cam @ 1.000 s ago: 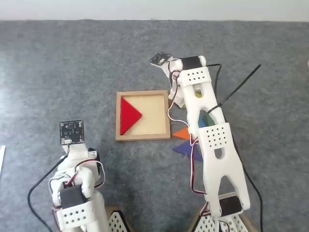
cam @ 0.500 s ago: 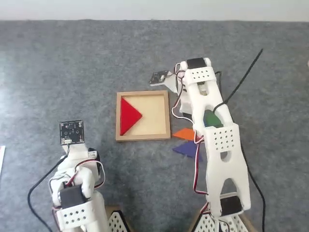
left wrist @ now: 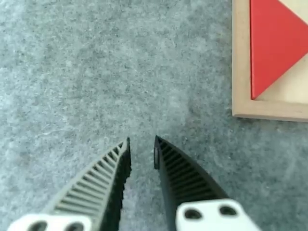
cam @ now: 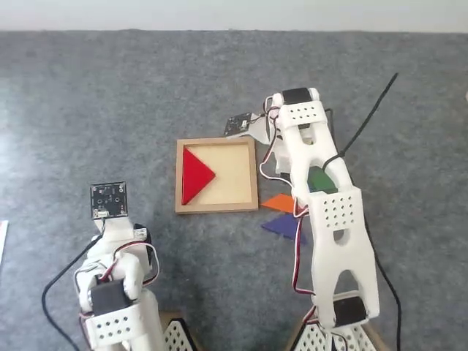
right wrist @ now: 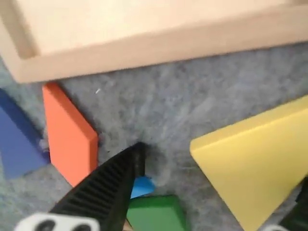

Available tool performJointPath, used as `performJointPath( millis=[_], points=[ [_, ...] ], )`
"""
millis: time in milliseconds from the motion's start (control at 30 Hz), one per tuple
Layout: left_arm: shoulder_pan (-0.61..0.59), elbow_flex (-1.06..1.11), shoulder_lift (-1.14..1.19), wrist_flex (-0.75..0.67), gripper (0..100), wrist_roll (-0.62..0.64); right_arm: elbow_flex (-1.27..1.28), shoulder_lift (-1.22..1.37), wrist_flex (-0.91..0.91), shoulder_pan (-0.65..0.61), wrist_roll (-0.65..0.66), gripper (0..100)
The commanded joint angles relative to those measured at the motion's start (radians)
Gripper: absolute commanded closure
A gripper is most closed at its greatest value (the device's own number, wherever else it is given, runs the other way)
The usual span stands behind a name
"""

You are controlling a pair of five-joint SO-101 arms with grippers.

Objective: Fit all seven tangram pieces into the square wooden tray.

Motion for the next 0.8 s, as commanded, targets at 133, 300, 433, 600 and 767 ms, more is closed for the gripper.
performJointPath(
  millis=[133, 300, 433, 600, 767],
  points=[
    [-0.008, -0.012, -0.018, 0.003, 92, -0.002, -0.066, -0.044, 0.035, -0.054, -0.015, 52.4],
    [-0.008, -0.012, -0.018, 0.003, 92, -0.002, -0.064, -0.039, 0.021, -0.05, -0.017, 52.4],
    [-0.008, -0.012, -0.018, 0.003, 92, -0.002, -0.077, 0.018, 0.015, -0.027, -0.017, 52.4],
    [-0.008, -0.012, -0.018, 0.003, 92, -0.002, -0.166, 0.074, 0.015, -0.024, -0.041, 55.2],
    [-0.008, -0.012, -0.018, 0.003, 92, -0.002, -0.235, 0.136, 0.015, -0.024, -0.057, 63.0]
  ],
)
